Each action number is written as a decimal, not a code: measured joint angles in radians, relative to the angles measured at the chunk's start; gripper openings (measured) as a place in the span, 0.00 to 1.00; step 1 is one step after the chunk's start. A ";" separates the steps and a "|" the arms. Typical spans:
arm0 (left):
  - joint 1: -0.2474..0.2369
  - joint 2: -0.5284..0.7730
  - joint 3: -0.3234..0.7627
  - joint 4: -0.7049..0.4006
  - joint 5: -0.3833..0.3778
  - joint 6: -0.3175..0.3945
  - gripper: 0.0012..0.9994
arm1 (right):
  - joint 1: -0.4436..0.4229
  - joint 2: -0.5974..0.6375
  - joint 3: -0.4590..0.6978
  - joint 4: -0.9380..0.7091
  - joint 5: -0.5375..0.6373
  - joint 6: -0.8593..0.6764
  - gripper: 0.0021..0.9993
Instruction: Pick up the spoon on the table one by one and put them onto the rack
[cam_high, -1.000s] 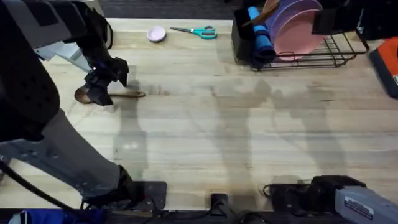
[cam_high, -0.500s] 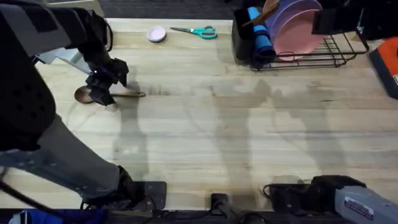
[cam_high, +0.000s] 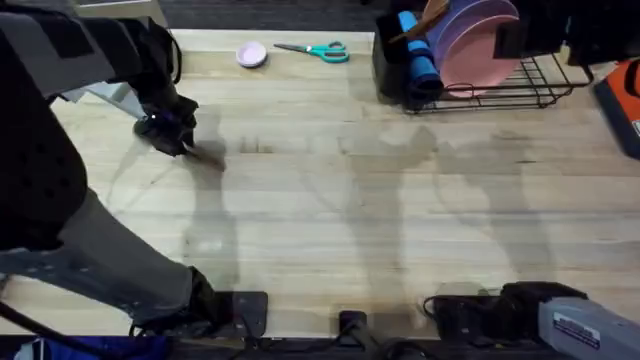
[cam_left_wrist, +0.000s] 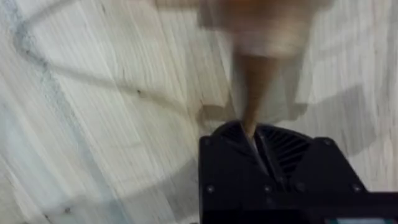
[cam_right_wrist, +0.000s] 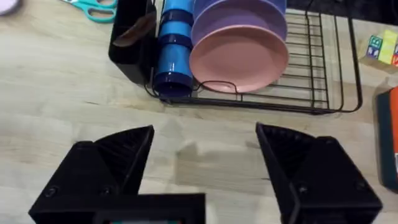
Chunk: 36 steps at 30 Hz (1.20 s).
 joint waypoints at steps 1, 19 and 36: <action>0.000 0.000 0.000 0.002 -0.002 0.000 0.05 | 0.000 0.004 0.000 0.000 0.000 0.000 1.00; -0.025 0.015 0.034 -0.094 -0.057 -0.011 0.04 | 0.000 0.008 0.000 0.165 0.000 0.000 1.00; -0.284 -0.053 0.081 -0.342 -0.095 -0.026 0.04 | 0.000 0.008 0.000 0.307 0.000 -0.022 1.00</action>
